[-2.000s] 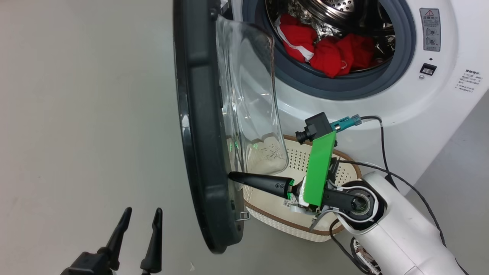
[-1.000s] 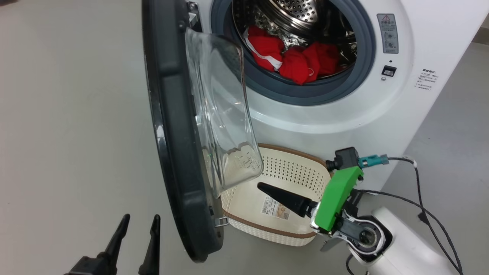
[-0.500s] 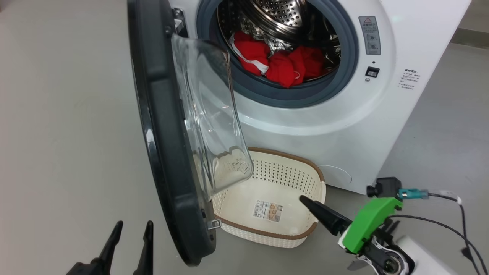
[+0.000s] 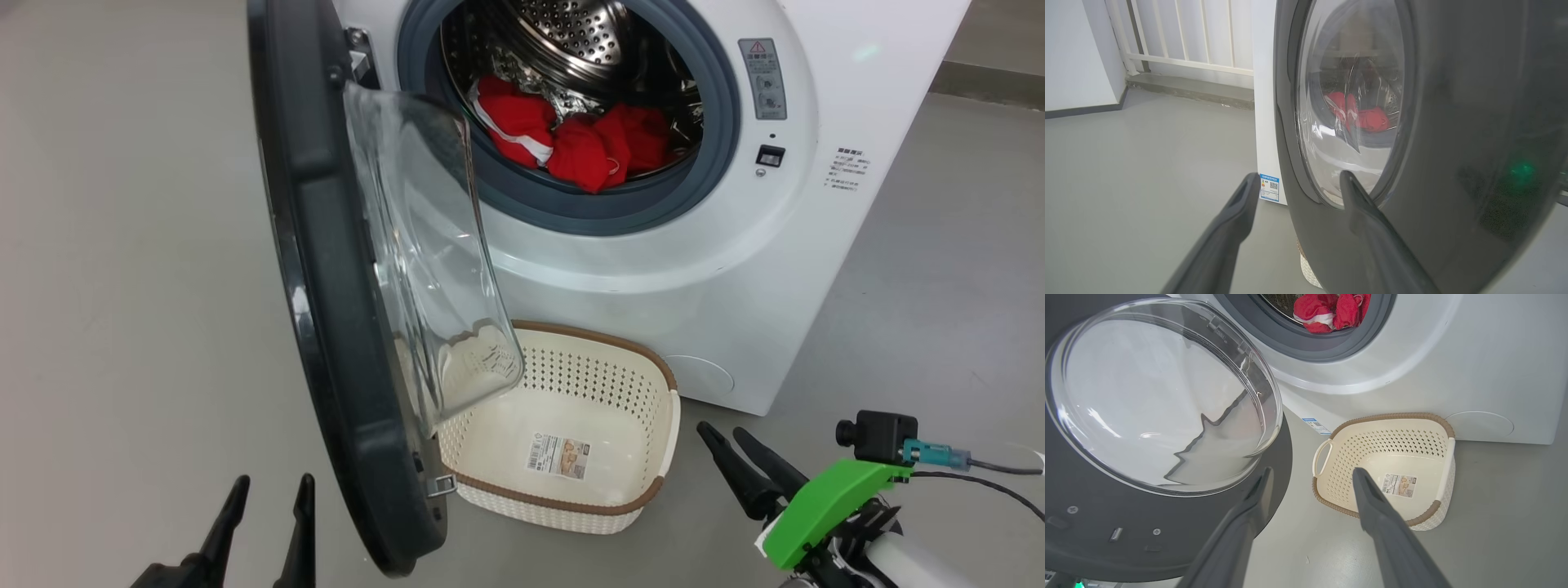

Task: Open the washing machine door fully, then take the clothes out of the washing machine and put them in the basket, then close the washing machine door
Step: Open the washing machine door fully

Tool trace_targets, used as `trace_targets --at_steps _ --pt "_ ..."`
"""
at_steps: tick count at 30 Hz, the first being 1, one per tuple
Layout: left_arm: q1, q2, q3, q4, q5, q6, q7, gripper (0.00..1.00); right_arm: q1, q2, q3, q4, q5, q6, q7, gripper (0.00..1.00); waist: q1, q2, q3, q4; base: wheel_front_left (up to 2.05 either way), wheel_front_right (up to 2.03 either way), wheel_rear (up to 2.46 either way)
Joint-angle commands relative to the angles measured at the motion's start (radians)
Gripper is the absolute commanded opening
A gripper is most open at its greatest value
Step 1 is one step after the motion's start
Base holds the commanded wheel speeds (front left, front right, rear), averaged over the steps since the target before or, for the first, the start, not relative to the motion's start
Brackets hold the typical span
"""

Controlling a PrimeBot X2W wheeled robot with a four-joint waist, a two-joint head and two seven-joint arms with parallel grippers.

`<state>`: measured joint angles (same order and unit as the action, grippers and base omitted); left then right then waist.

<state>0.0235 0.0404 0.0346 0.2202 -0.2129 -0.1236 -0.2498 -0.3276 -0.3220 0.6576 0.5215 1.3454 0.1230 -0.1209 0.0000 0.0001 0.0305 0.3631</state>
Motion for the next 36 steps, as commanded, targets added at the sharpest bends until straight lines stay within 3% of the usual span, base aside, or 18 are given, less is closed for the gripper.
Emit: trace_targets --at_steps 1,11,25,36 --pt "-0.005 0.010 0.037 -0.018 0.003 -0.002 -0.012 1.00 0.012 -0.019 0.023 -0.009 -0.025 0.008 -0.033 1.00 0.0000 -0.0001 -0.001 -0.002 0.00 0.00 0.00" --pt "-0.008 0.010 0.040 -0.010 0.002 -0.003 -0.012 1.00 -0.005 -0.027 0.085 0.062 -0.148 0.008 -0.139 1.00 0.0000 -0.0001 -0.001 -0.008 0.00 0.00 0.00" --pt "-0.008 0.010 0.040 -0.009 0.004 -0.001 -0.012 1.00 0.118 0.063 -0.244 -0.125 -0.677 0.008 -0.141 1.00 0.0000 -0.0001 -0.003 -0.009 0.00 0.00 0.00" --pt "-0.003 0.010 0.041 -0.011 0.011 -0.002 -0.012 1.00 0.211 0.144 -0.402 -0.250 -0.921 0.008 -0.141 1.00 0.0000 -0.0001 -0.006 -0.010 0.00 0.00 0.00"
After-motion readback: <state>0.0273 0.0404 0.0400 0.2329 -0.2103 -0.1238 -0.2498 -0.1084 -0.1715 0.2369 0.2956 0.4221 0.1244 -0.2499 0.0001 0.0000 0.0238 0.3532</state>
